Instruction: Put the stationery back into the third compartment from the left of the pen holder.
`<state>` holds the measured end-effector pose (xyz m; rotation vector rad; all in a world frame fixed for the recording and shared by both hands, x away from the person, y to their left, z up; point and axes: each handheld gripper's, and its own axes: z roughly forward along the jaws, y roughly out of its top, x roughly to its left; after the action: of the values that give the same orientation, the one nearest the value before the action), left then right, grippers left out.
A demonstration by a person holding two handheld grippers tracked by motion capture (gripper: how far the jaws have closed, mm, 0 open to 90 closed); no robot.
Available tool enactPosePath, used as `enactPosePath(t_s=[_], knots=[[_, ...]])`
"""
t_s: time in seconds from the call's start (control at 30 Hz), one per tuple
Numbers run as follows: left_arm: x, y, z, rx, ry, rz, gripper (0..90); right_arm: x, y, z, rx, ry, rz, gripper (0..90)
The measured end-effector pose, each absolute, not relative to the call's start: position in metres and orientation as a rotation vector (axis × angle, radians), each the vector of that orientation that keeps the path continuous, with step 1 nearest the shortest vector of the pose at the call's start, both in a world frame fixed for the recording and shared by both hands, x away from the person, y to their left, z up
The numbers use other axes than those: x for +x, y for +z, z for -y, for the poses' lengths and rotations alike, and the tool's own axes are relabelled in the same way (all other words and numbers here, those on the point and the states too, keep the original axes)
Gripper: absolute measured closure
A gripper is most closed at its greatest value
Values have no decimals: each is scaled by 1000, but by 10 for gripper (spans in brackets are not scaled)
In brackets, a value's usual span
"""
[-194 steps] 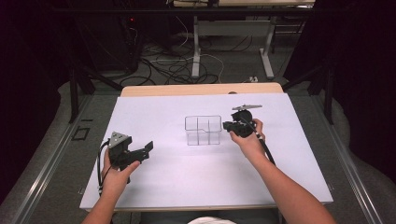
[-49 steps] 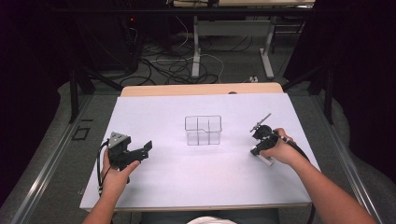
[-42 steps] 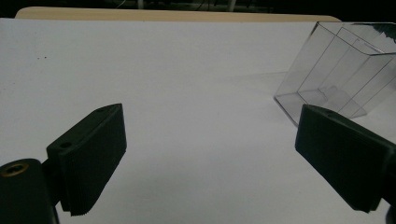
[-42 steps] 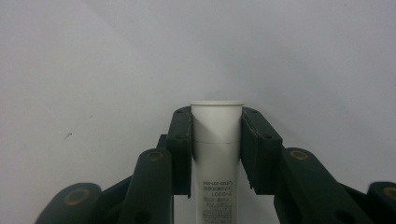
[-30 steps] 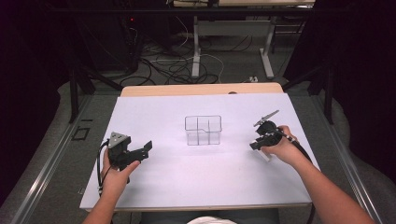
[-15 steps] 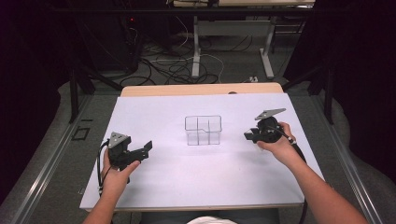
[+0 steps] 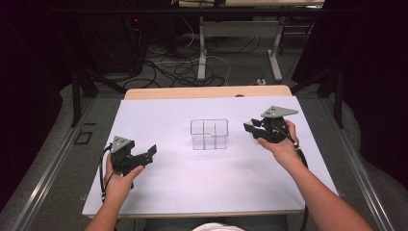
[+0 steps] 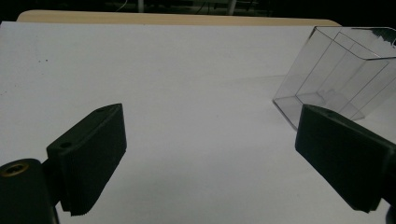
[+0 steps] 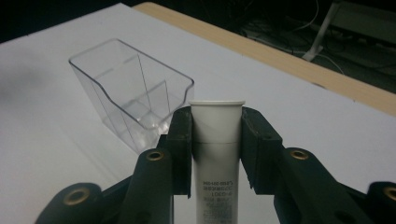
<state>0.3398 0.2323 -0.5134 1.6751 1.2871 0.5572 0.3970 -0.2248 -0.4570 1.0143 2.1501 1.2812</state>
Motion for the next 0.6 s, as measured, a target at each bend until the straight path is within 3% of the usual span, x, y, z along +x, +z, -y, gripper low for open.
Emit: enactPosePath(t_s=[0.6], knots=[[332, -497, -210, 1639, 485, -1165, 179, 381, -457, 186, 929, 1485, -2028, 667]])
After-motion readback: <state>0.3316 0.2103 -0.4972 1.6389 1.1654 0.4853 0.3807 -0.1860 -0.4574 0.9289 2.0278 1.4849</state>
